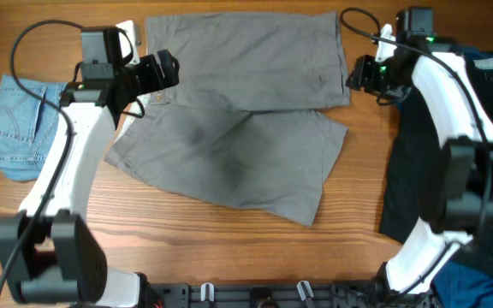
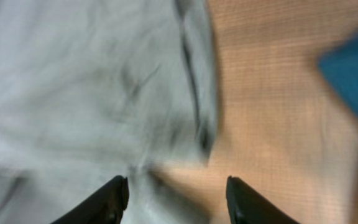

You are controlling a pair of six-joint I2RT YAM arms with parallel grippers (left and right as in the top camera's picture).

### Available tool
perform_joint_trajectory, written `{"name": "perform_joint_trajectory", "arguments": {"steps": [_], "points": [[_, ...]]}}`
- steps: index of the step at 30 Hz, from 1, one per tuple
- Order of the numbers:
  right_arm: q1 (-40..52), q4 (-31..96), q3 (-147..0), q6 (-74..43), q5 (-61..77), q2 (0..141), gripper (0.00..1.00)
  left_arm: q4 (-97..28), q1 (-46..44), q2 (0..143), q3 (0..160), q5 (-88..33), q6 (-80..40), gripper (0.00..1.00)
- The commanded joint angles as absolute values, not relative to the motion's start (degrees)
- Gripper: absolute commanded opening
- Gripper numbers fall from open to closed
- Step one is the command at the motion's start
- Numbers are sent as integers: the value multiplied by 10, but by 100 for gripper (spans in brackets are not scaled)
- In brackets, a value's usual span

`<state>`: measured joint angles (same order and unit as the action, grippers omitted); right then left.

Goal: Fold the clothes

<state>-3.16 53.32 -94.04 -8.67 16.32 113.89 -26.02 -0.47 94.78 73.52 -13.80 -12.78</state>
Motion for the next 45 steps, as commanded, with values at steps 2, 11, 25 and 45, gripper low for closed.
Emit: {"name": "perform_joint_trajectory", "arguments": {"steps": [2, 11, 25, 45], "points": [[-21, 662, -940, -77, 180, 1097, 33, -398, 15, 889, 733, -110, -123, 68], [24, 345, -664, -288, 178, 1103, 4, -582, 29, 958, 731, -70, -123, 62], [-10, 187, -648, -110, 148, 1103, 67, -570, 29, 961, 731, -31, -123, 100], [-30, 194, -665, -107, 137, 963, 95, -568, 29, 1037, 713, -31, -124, 82]]}}
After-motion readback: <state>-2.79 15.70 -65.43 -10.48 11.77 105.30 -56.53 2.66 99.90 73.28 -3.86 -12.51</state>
